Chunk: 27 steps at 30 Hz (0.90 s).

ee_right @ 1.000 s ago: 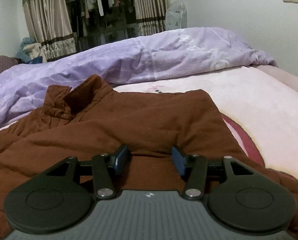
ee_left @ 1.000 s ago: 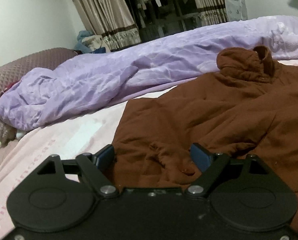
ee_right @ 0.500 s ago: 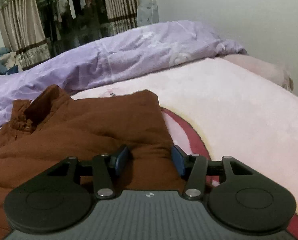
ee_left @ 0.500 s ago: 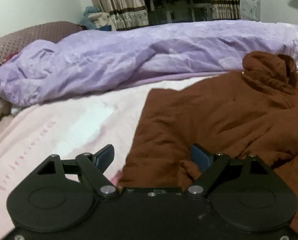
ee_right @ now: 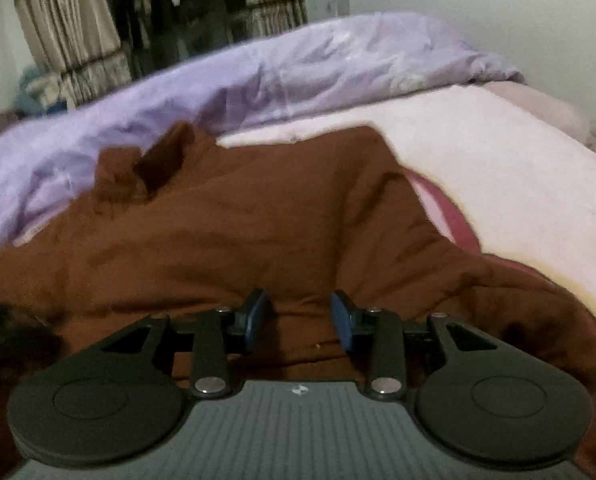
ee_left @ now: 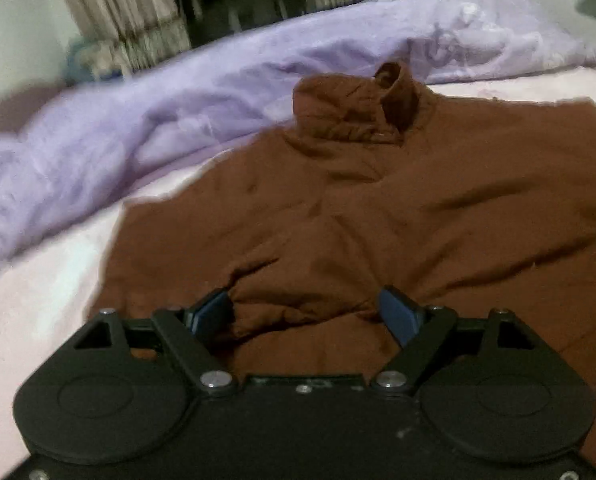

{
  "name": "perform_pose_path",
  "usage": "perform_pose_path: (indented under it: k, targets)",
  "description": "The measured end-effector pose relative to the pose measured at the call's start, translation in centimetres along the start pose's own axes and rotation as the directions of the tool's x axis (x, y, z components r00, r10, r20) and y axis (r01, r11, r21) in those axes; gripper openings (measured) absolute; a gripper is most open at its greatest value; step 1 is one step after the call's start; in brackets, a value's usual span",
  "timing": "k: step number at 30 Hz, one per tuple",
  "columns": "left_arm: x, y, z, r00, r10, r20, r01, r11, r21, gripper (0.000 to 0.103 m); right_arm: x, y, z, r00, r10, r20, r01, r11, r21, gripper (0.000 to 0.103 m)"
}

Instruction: Fold large clothes

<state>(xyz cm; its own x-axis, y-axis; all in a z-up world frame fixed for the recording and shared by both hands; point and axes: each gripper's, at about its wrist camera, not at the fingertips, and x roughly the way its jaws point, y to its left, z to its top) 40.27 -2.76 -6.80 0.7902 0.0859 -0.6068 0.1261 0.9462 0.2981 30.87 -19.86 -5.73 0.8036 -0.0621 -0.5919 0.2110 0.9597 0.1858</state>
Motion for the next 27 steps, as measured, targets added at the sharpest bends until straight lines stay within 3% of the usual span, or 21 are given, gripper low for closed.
perform_pose_path:
  k: [2,4,5,7,10,13,14,16,17,19,20,22,24,25,27]
  targets:
    - [-2.8,0.5,0.2,0.999,-0.023,0.046,0.024,1.0,-0.014,0.084,-1.7,-0.1,0.3,1.0,0.013,0.01,-0.013,1.0,0.006,0.044]
    - [-6.0,2.2,-0.2,0.987,-0.104,0.126,0.115,0.99,-0.078,0.084,-3.5,0.2,0.3,0.999,0.03,0.029,-0.03,0.999,-0.016,0.044]
    - [-7.1,2.9,-0.7,0.981,-0.143,0.134,0.159,0.981,-0.112,0.084,-4.2,0.6,0.2,0.999,0.041,0.03,-0.04,0.999,-0.034,0.044]
    - [-7.8,3.6,-2.1,0.981,-0.181,0.074,0.191,0.97,-0.152,0.084,-5.9,1.0,-0.6,0.998,0.055,0.019,-0.053,0.996,-0.07,0.044]
    - [-7.6,3.4,-4.9,0.985,-0.16,-0.059,0.151,0.98,-0.131,0.084,-7.0,1.7,-2.7,0.996,0.082,-0.027,-0.085,0.989,-0.121,0.044]
    - [-7.7,3.1,-8.4,0.978,-0.173,-0.119,0.162,0.982,-0.099,0.087,-5.2,0.4,-5.3,0.986,0.069,-0.151,-0.088,0.988,-0.126,0.043]
    - [-8.1,3.1,-9.1,0.977,-0.175,-0.118,0.163,0.981,-0.105,0.087,-5.5,-0.1,-5.7,0.989,0.093,-0.119,-0.107,0.987,-0.123,0.043]
    - [-9.6,3.5,-8.8,0.978,-0.139,-0.159,0.124,0.987,-0.102,0.085,-6.6,-0.9,-5.2,0.981,0.096,-0.169,-0.112,0.99,-0.089,0.04]
    - [-10.9,4.0,-8.4,0.986,-0.103,-0.134,0.092,0.992,-0.09,0.084,-7.7,-1.6,-4.8,0.982,0.098,-0.163,-0.108,0.993,-0.057,0.04]
    - [-13.0,5.6,-8.3,0.997,-0.055,-0.049,0.051,0.995,-0.08,0.084,-10.3,-3.1,-4.2,0.993,0.099,-0.069,-0.102,0.994,-0.035,0.041]
    - [-13.3,6.6,-8.3,0.998,-0.043,-0.037,0.039,0.995,-0.088,0.084,-11.1,-3.7,-4.0,0.997,0.064,-0.042,-0.066,0.996,-0.052,0.041]
    - [-12.5,8.1,-8.9,0.998,-0.023,-0.066,0.016,0.993,-0.113,0.084,-11.1,-4.7,-3.9,0.998,-0.055,-0.021,0.053,0.995,-0.083,0.042]
    - [-10.2,9.3,-10.3,0.989,0.011,-0.147,-0.029,0.992,-0.125,0.084,-9.4,-6.3,-4.5,0.987,-0.148,-0.058,0.143,0.986,-0.084,0.042]
    - [-9.0,9.3,-11.2,0.978,0.02,-0.207,-0.048,0.991,-0.129,0.088,-8.2,-7.3,-5.1,0.984,-0.146,-0.105,0.138,0.987,-0.078,0.043]
    - [-9.0,11.1,-12.2,0.979,-0.042,-0.201,-0.004,0.975,-0.223,0.088,-8.4,-8.2,-6.1,0.994,-0.077,-0.083,0.069,0.994,-0.088,0.045]
